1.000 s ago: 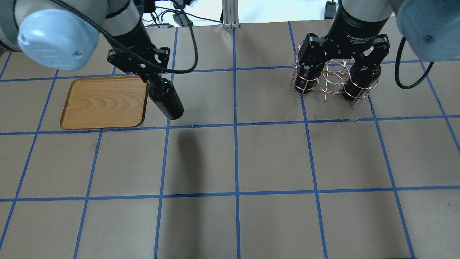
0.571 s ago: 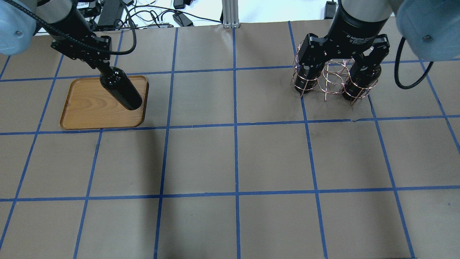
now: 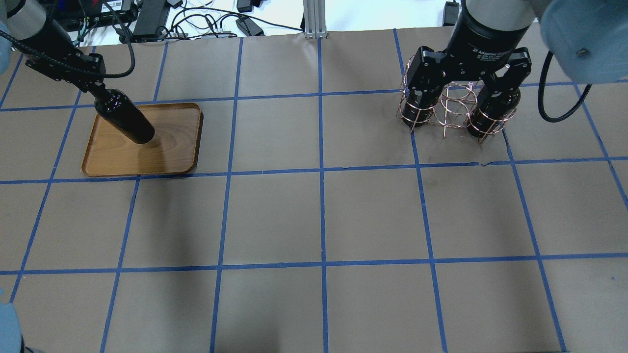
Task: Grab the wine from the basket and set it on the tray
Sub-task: 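Carry the bottle with the left gripper and lower it onto the wooden tray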
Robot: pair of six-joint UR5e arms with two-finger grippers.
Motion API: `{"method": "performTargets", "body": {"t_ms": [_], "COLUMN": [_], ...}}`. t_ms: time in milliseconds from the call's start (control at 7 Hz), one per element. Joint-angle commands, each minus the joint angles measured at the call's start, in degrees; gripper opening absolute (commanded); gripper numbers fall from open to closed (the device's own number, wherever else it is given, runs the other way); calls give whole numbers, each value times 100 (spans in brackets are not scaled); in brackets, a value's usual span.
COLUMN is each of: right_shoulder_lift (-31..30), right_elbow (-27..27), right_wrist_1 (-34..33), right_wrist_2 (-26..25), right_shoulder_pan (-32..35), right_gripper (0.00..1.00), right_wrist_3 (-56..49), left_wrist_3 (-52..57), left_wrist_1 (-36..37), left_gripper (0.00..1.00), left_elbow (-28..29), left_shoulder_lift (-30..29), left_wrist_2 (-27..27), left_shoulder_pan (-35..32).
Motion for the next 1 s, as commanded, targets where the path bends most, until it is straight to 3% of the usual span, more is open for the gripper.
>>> {"method": "performTargets", "body": {"t_ms": [0, 143, 286, 571, 857], "right_shoulder_lift": [0, 0, 0, 0, -9], "right_elbow": [2, 2, 2, 2, 63], "right_wrist_1": [0, 0, 0, 0, 0], "right_wrist_2": [9, 9, 0, 9, 18], "right_shoulder_pan": [0, 0, 0, 0, 0], "right_gripper": [100, 100, 100, 100, 100], "right_wrist_3": [0, 0, 0, 0, 0], "left_wrist_3": [135, 117, 169, 117, 4], "left_wrist_1": [26, 26, 26, -9, -594], "left_gripper": [0, 46, 99, 100, 100], "left_elbow": [-11, -47, -47, -29, 6], "left_shoulder_lift": [-66, -66, -66, 108, 547], "left_wrist_2": [-11, -11, -11, 7, 24], "left_shoulder_pan": [76, 76, 76, 50, -64]}}
